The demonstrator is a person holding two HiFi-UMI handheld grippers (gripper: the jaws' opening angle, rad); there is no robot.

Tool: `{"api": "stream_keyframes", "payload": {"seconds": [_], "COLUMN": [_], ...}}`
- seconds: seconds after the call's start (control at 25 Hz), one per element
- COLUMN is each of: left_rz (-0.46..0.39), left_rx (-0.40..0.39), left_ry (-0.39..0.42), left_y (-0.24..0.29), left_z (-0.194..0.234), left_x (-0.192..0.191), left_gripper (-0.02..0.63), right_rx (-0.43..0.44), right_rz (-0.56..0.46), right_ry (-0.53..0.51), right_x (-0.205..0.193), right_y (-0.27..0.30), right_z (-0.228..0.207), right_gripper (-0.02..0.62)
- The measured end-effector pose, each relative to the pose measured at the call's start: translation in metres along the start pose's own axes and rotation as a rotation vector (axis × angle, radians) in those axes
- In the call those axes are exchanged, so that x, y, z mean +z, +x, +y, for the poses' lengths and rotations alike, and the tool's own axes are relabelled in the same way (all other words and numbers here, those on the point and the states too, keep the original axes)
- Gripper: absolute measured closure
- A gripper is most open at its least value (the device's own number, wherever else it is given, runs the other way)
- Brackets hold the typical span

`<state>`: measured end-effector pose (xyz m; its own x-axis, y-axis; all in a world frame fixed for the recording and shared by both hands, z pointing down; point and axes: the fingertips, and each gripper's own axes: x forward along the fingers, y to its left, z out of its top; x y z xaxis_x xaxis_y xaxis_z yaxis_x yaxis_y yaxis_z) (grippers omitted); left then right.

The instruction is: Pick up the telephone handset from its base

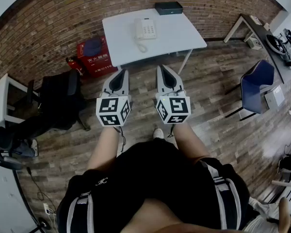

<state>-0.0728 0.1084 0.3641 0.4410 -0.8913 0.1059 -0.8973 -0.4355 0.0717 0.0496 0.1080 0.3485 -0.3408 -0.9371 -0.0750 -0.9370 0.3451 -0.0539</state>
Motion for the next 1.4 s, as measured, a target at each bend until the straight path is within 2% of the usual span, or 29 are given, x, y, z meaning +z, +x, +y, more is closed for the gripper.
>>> {"api": "stream_keyframes", "payload": {"seconds": [0.4,0.96,1.28,1.4], "left_rz": [-0.003,-0.039,-0.031,-0.033], "left_rx": [0.012,0.069,0.106,0.122], "left_ry": [0.024,0.021,0.095,0.123], "left_y": [0.031,0.112,0.141,0.153], "left_z": [-0.007,-0.041,-0.055,-0.047], "left_x": [0.001,0.019,0.014,0.013], "left_gripper": [0.606,0.606,0.606,0.606], "right_rx": [0.031,0.122,0.14,0.135], "right_rz": [0.008,-0.005,0.001,-0.017], "right_ry": [0.064,0.051,0.081,0.038], "right_x": [-0.01,-0.007,-0.012,-0.007], "right_y": [0.019,0.051,0.07,0.082], "right_z": [-0.024,-0.092,-0.12,-0.119], "right_gripper": [0.597,0.598,0.597,0.597]}}
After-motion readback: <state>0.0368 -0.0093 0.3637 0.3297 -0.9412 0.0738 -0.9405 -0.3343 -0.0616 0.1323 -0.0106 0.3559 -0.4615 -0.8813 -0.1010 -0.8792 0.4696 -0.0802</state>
